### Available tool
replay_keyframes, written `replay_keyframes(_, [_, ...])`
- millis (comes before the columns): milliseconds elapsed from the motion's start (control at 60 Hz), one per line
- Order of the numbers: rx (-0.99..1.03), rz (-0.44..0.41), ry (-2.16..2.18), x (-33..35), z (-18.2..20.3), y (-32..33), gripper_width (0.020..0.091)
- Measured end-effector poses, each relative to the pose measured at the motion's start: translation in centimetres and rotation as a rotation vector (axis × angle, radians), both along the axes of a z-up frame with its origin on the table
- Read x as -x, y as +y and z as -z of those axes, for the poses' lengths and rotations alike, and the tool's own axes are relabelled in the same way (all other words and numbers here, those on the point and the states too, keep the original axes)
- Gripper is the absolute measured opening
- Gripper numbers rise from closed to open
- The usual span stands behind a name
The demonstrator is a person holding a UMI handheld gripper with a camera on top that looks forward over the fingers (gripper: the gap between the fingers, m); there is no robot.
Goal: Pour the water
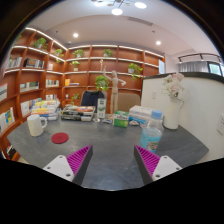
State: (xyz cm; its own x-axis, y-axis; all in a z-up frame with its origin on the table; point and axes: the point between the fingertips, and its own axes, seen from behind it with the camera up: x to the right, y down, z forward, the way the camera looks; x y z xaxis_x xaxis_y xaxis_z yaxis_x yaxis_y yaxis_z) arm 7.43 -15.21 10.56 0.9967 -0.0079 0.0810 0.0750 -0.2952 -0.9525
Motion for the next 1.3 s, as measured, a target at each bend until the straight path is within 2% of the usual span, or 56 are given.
replay_keyframes(50, [-0.018, 0.022, 0.0, -4.9, 2.7, -0.9, 0.0849])
replay_keyframes(200, [-0.012, 0.104, -0.012, -12.0, 4.3, 0.7, 0.0844])
replay_keyframes(483, [-0.053, 0.099, 0.016, -15.2, 3.4, 7.1, 0.083])
replay_keyframes(517, [-0.056, 0.096, 0.016, -15.1, 3.3, 7.7, 0.0805])
replay_keyframes(583, [-0.061, 0.084, 0.013, -14.9, 3.2, 8.6, 0.0704])
replay_keyframes(600, [-0.065, 0.085, 0.012, -14.9, 3.1, 8.8, 0.0658])
replay_keyframes(633, [-0.069, 0.096, 0.004, -15.1, 3.0, 9.1, 0.0505])
replay_keyframes(650, [-0.07, 0.096, 0.0, -15.1, 3.0, 9.2, 0.0473])
replay_keyframes(683, [-0.072, 0.104, 0.008, -15.1, 3.1, 9.3, 0.0469])
replay_keyframes(767, [-0.075, 0.108, 0.032, -15.1, 3.1, 9.5, 0.0383])
replay_keyframes(817, [-0.077, 0.098, 0.037, -15.0, 3.1, 9.6, 0.0306])
replay_keyframes(850, [-0.075, 0.097, 0.039, -15.0, 3.1, 9.6, 0.03])
replay_keyframes(867, [-0.073, 0.096, 0.038, -15.1, 3.1, 9.6, 0.0265])
replay_keyframes(1133, [-0.051, 0.104, -0.07, -14.0, 2.7, 9.3, 0.0263])
replay_keyframes(1300, [-0.029, -0.005, -0.287, -7.1, 1.7, 9.6, 0.0263])
